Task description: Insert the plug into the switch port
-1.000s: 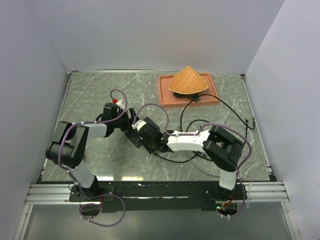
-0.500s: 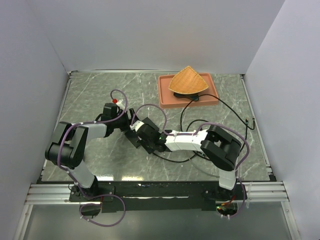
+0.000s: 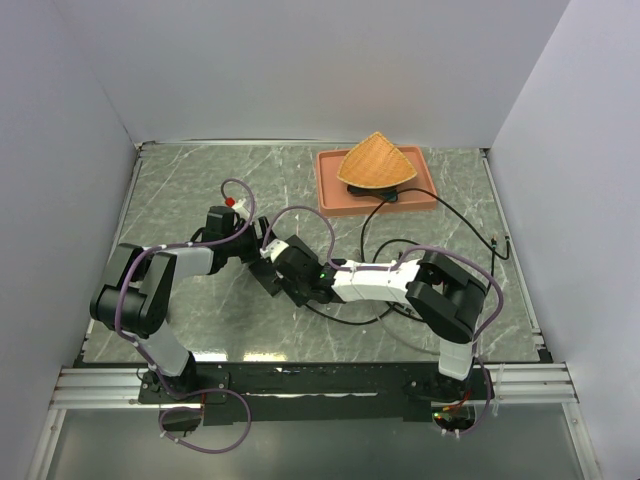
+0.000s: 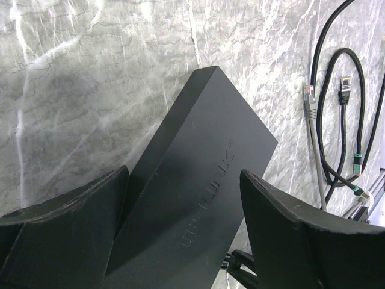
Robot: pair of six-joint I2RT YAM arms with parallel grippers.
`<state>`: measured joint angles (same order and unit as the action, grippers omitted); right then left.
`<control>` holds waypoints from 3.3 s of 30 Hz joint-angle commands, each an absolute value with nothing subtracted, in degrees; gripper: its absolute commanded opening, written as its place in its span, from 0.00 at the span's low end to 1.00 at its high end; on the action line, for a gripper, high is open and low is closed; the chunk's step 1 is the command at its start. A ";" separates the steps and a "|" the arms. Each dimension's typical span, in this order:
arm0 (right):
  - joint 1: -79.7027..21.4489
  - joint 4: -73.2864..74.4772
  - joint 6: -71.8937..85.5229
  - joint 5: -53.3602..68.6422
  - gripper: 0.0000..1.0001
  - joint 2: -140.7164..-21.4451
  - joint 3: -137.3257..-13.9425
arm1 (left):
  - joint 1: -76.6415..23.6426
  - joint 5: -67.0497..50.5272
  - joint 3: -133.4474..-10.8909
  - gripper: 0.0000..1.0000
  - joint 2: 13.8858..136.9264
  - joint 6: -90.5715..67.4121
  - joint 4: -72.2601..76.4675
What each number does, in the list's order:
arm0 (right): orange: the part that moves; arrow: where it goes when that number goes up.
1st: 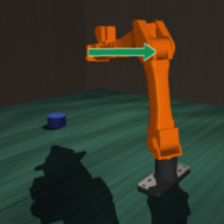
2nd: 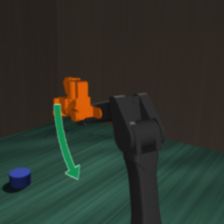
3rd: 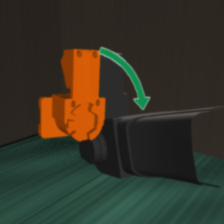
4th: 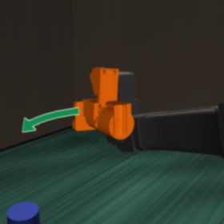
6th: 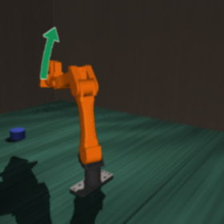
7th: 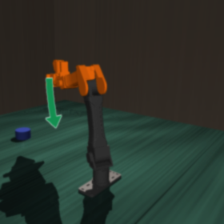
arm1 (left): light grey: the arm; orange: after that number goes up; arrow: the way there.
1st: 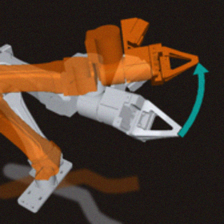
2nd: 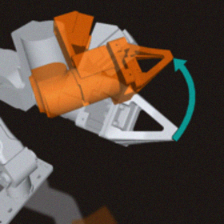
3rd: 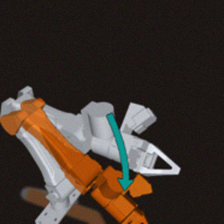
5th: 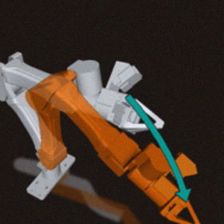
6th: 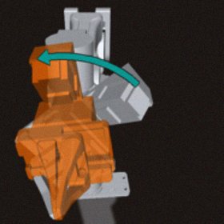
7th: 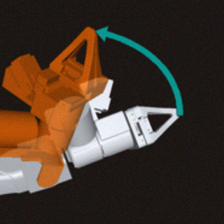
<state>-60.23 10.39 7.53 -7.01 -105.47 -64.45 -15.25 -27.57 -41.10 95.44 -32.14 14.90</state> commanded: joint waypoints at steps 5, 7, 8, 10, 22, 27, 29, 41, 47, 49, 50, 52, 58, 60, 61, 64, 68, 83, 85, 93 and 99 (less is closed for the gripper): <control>-59.77 8.17 7.29 -10.89 0.00 -106.61 -68.55 | -15.73 -28.66 -40.25 0.81 95.01 -30.94 8.88; -59.68 8.70 7.64 -10.90 0.00 -107.22 -68.91 | -15.73 -27.86 -40.34 0.81 94.83 -30.59 8.35; -59.33 8.61 7.82 -10.72 0.00 -107.40 -68.73 | -15.73 -27.77 -40.25 0.81 94.66 -30.32 8.00; -58.89 8.52 8.35 -10.63 0.00 -107.58 -68.47 | -15.73 -28.12 -39.99 0.81 94.40 -30.32 8.09; -58.10 7.29 10.19 -8.00 0.00 -109.07 -70.48 | -15.82 -29.27 -39.02 0.80 93.96 -31.02 9.14; -58.09 9.66 12.04 -10.19 0.00 -111.09 -73.65 | -15.82 -28.39 -38.50 0.79 93.34 -31.73 8.61; -58.10 10.02 13.35 -11.94 0.00 -111.44 -73.92 | -15.82 -28.21 -38.23 0.78 92.73 -32.34 8.26; -58.01 7.21 13.54 -11.60 0.00 -110.13 -73.39 | -15.82 -29.88 -37.00 0.73 91.76 -32.26 8.26; -57.75 5.63 12.75 -9.85 0.00 -110.66 -74.71 | -16.35 -31.90 -36.39 0.68 92.11 -31.99 9.05; -57.48 4.48 13.09 -9.49 0.00 -110.74 -74.79 | -16.43 -32.08 -36.56 0.67 92.28 -31.99 8.70; -57.39 4.22 13.01 -8.88 0.00 -110.83 -74.88 | -16.52 -32.25 -36.56 0.67 92.29 -31.91 8.70; -57.13 3.96 13.18 -8.88 0.00 -111.00 -75.58 | -16.61 -32.69 -36.74 0.66 92.29 -31.99 8.18; -55.37 3.51 13.45 -7.12 0.00 -111.71 -78.04 | -17.14 -33.57 -36.65 0.64 92.37 -32.17 7.56; -54.85 3.78 13.19 -6.33 0.00 -112.50 -79.80 | -17.40 -33.75 -36.56 0.64 92.20 -32.26 7.56; -54.58 4.13 13.18 -6.24 0.00 -112.94 -80.41 | -17.66 -33.84 -36.48 0.63 92.02 -32.34 7.65; -54.41 4.13 13.01 -5.80 0.00 -113.73 -82.35 | -18.28 -33.93 -36.74 0.63 91.93 -32.43 7.29; -54.49 3.61 13.45 -5.89 0.00 -114.52 -84.11 | -18.98 -34.10 -36.74 0.62 91.93 -32.96 7.21; -53.00 0.18 14.50 -4.39 0.00 -111.71 -84.45 | -22.94 -29.80 -36.39 0.59 91.58 -33.75 5.62; -53.09 0.18 14.76 -4.13 0.00 -112.23 -84.81 | -23.55 -29.10 -36.47 0.58 91.93 -33.75 5.36; -52.65 0.79 16.00 -1.76 0.00 -114.17 -87.01 | -24.17 -29.09 -35.95 0.58 91.50 -33.93 5.54; -52.65 2.46 15.56 -1.14 0.00 -113.73 -86.40 | -24.26 -27.69 -36.30 0.59 90.79 -33.93 4.66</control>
